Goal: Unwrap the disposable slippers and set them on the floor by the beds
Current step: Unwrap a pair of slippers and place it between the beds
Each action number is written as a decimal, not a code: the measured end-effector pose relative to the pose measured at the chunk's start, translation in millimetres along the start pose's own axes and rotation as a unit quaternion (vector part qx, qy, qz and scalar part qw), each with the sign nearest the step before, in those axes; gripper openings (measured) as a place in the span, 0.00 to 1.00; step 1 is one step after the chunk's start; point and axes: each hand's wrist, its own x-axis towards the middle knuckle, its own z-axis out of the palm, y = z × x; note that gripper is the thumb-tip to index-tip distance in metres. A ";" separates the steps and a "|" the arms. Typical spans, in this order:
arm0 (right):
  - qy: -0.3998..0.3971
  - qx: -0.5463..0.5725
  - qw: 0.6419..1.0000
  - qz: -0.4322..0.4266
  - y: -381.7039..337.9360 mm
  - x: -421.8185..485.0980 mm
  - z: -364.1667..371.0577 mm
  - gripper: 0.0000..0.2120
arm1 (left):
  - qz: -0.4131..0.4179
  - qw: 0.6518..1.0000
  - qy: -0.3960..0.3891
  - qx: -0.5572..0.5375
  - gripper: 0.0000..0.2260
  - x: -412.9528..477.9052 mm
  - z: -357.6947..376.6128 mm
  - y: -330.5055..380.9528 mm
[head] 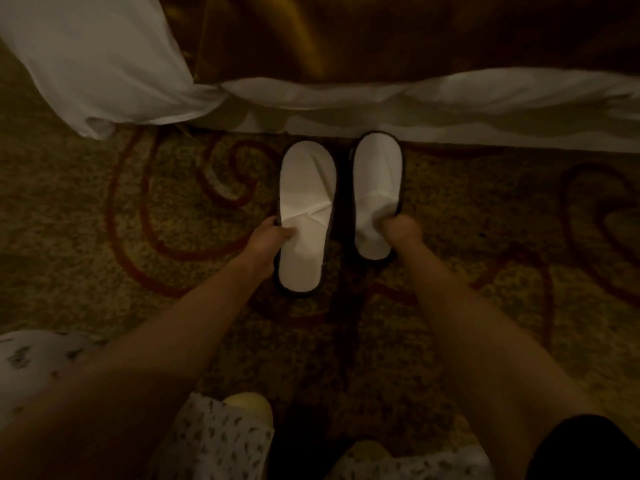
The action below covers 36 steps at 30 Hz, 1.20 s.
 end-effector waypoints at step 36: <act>0.137 -0.281 0.842 -0.440 -342.2 -459.6 -456.0 0.16 | 0.431 0.691 -0.069 0.576 0.18 -459.0 -80.4 522.2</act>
